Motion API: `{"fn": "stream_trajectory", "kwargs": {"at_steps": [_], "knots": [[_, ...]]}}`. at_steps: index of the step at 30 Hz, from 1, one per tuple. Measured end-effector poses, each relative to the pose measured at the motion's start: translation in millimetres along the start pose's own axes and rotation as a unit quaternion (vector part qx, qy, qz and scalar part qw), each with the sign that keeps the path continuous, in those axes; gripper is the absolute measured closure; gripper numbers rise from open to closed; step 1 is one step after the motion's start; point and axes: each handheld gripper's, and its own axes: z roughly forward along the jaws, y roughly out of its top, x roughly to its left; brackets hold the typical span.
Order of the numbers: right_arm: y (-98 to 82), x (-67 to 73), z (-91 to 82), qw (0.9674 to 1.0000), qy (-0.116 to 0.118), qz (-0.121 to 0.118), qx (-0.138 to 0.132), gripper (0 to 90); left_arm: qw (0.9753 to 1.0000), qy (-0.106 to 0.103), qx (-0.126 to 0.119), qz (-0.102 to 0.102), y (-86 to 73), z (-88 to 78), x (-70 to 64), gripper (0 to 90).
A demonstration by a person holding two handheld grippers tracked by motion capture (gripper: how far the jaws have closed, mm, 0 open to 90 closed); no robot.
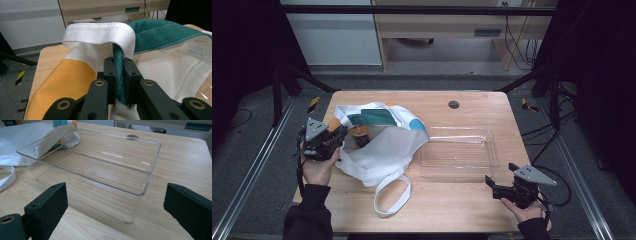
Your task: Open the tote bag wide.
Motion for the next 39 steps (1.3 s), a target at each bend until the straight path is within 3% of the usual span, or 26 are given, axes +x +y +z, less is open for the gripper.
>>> {"fn": "stream_trajectory", "kwargs": {"at_steps": [6, 16, 25, 31, 39], "knots": [[0.0, 0.0, -0.7, 1.0, 0.0, -0.001, -0.003, 5.5, 0.9998, 0.001, -0.005, -0.019, 5.5, 3.4, 2.4, 82.4], [0.2, 0.4, -0.7, 1.0, 0.003, -0.003, -0.006, 5.4, 0.9995, 0.012, -0.009, -0.027, 13.2, 9.5, 5.1, 82.4], [0.1, 0.2, -1.1, 1.0, 0.004, -0.004, -0.007, 5.4, 0.9987, 0.024, -0.006, -0.046, 16.8, 20.1, 16.6, 82.4], [0.1, 0.4, -0.9, 1.0, 0.005, -0.004, -0.007, 5.4, 0.9981, 0.035, -0.014, -0.049, 16.3, 27.9, 20.6, 82.4], [0.1, 0.5, -0.9, 1.0, 0.005, -0.004, -0.007, 5.3, 0.9974, 0.049, -0.006, -0.052, 18.1, 40.8, 28.2, 82.4]]}}
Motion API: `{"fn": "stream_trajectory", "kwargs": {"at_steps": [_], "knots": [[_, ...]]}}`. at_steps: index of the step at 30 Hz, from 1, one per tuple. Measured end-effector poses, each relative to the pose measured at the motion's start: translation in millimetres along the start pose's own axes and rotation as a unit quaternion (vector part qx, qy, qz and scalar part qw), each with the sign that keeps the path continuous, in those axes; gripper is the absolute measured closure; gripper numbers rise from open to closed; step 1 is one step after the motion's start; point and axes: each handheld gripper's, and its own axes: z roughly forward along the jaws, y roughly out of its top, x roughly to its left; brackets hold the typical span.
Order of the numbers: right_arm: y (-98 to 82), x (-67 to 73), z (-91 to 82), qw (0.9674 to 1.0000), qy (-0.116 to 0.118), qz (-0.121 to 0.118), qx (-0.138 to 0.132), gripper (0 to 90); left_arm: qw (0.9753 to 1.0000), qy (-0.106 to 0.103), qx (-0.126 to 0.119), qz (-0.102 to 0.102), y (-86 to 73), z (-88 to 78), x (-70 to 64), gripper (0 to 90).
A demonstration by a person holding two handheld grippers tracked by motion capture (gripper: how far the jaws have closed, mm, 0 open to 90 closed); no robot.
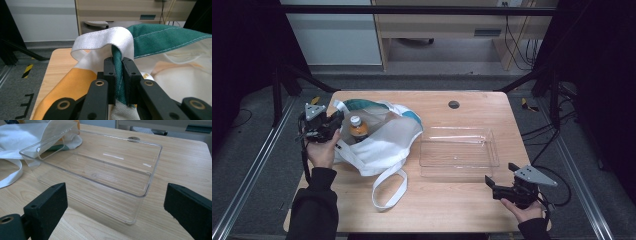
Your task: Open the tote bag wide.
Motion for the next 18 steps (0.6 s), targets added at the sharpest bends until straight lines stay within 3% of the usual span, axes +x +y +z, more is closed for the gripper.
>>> {"fn": "stream_trajectory", "kwargs": {"at_steps": [18], "knots": [[-0.2, 0.3, 0.6, 1.0, 0.001, 0.0, 0.002, 5.3, 0.999, 0.031, 0.032, -0.004, -4.2, 29.2, 12.2, 82.5]]}}
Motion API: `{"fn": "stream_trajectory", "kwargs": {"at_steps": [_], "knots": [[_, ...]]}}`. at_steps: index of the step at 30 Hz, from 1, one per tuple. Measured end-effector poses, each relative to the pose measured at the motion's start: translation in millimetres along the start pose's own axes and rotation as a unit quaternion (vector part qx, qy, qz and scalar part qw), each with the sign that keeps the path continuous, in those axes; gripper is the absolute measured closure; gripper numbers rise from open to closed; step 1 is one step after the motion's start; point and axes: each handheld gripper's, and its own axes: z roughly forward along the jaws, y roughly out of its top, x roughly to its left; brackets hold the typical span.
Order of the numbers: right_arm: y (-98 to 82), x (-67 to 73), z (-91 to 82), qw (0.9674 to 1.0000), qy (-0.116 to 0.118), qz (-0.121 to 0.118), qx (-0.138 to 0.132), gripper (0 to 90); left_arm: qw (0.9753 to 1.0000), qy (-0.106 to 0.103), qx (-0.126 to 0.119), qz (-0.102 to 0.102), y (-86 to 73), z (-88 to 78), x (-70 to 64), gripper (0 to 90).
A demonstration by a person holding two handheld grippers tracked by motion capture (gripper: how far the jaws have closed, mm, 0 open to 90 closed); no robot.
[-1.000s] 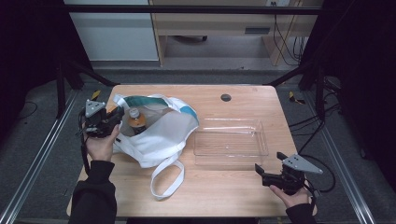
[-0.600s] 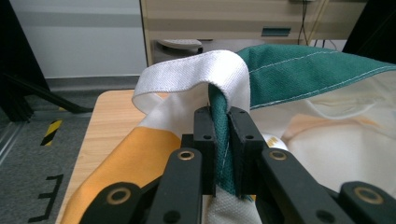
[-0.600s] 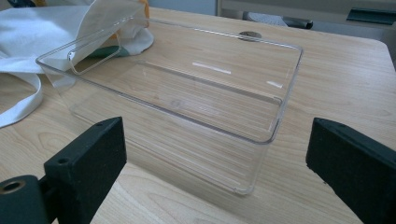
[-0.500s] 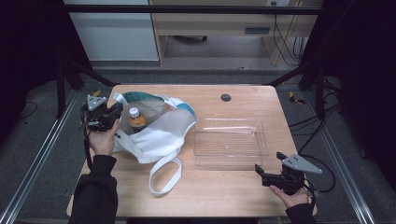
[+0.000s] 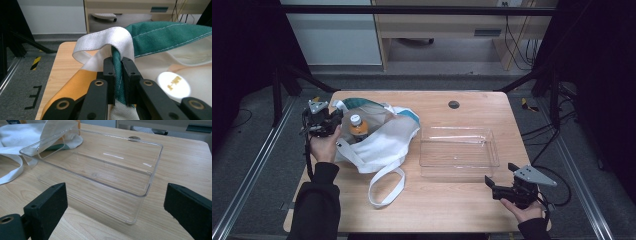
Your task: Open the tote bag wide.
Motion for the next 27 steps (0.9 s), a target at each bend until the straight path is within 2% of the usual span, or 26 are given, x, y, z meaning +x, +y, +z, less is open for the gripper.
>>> {"fn": "stream_trajectory", "kwargs": {"at_steps": [12, 15, 21, 27], "knots": [[-0.1, 0.3, 0.4, 1.0, -0.001, -0.002, 0.001, 5.4, 0.9994, 0.014, 0.032, -0.002, -15.3, 16.8, 11.8, 82.6], [-0.2, 0.4, 0.5, 1.0, -0.001, -0.002, 0.002, 5.4, 0.9992, 0.013, 0.037, -0.007, -18.7, 20.0, 14.5, 82.6], [-0.2, 0.5, 0.5, 1.0, -0.001, -0.002, 0.003, 5.4, 0.9987, 0.016, 0.048, 0.002, -24.9, 25.1, 16.5, 82.6], [-0.2, 0.5, 0.6, 1.0, -0.001, -0.003, 0.002, 5.4, 0.9984, 0.015, 0.055, 0.0, -33.1, 30.1, 19.1, 82.6]]}}
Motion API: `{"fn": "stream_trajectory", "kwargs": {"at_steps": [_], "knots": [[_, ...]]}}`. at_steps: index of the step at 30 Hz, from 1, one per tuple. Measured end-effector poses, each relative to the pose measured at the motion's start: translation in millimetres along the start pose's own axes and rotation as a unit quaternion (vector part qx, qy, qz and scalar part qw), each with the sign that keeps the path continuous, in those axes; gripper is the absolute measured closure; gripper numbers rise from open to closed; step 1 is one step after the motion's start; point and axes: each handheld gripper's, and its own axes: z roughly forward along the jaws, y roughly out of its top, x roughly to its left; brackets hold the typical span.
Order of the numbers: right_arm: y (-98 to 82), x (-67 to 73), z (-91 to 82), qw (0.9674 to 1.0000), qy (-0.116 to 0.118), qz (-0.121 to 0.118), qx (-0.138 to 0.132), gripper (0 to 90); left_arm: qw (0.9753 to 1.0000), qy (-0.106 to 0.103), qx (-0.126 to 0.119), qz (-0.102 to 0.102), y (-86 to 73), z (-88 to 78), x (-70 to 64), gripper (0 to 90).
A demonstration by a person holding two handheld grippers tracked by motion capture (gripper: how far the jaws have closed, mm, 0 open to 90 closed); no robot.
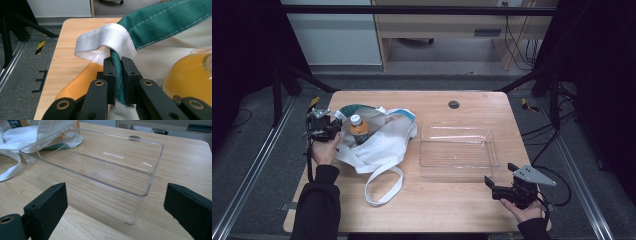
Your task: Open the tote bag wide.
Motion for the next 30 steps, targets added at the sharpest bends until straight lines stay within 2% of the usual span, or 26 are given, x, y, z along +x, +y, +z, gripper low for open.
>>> {"fn": "stream_trajectory", "kwargs": {"at_steps": [8, 20, 30], "knots": [[0.0, 0.3, 0.0, 1.0, 0.0, -0.001, 0.0, 5.4, 0.9999, 0.0, 0.016, 0.007, -11.0, 8.5, 0.1, 82.6], [0.0, 0.5, -0.2, 1.0, 0.0, 0.0, 0.001, 5.5, 0.9993, -0.01, 0.035, -0.002, -30.9, 23.0, -0.5, 82.7], [0.1, 0.7, -0.3, 1.0, 0.001, -0.002, 0.001, 5.5, 0.9993, -0.01, 0.035, 0.003, -40.1, 29.2, -2.0, 81.3]]}}
